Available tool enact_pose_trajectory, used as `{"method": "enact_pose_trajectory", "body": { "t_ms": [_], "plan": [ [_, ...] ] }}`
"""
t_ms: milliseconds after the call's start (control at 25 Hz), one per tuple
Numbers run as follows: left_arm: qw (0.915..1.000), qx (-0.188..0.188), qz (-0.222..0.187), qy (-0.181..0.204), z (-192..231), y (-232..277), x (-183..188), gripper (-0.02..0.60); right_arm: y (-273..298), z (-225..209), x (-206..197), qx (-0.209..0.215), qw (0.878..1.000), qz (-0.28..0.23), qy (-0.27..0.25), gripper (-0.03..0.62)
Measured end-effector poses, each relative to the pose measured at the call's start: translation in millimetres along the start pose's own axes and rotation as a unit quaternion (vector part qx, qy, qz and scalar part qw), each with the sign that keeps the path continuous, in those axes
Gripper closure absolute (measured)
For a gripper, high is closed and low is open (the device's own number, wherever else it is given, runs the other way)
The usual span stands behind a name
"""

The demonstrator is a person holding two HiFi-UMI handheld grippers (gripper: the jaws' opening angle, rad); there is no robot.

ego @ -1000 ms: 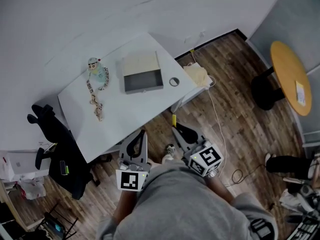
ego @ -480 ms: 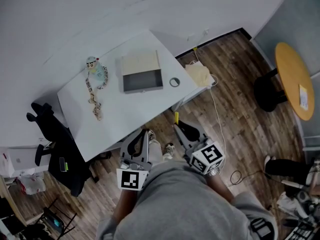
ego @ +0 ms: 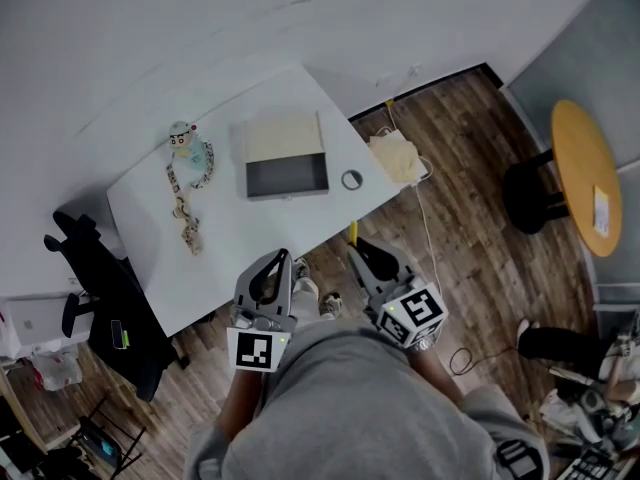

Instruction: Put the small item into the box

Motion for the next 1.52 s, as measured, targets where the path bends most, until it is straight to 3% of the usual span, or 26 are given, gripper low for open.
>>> {"method": "enact_pose_trajectory", "body": {
  "t_ms": [440,760,1240,1520],
  "plan": [
    [0.9989,-0.042,0.005,-0.020,48.0,68.6,0.6,0.549,58.2,-34.7,26.0,-0.038,0.999,0.018,-0.009,0.526],
    [0.9975,-0.053,0.021,-0.040,87.9,89.2,-14.8,0.549,101.6,-44.7,30.4,-0.057,0.997,0.047,-0.020,0.526],
    [0.9983,-0.033,0.004,-0.049,130.9,95.9,-16.6,0.549,156.5,-45.3,36.3,-0.048,0.992,0.099,-0.063,0.526],
    [0.9990,-0.003,0.005,-0.044,143.0,95.7,-18.7,0.549,194.6,-57.0,33.7,-0.016,0.988,0.136,-0.077,0.526]
  ]
}}
Point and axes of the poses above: the fingertips, and each gripper's own axes: y forward along the fingers, z to its left, x out of its top, the point moved 6 cm from there along -y, backward along the fingers, and after that the axes turned 3 degrees about z, right-handed, at the moved point
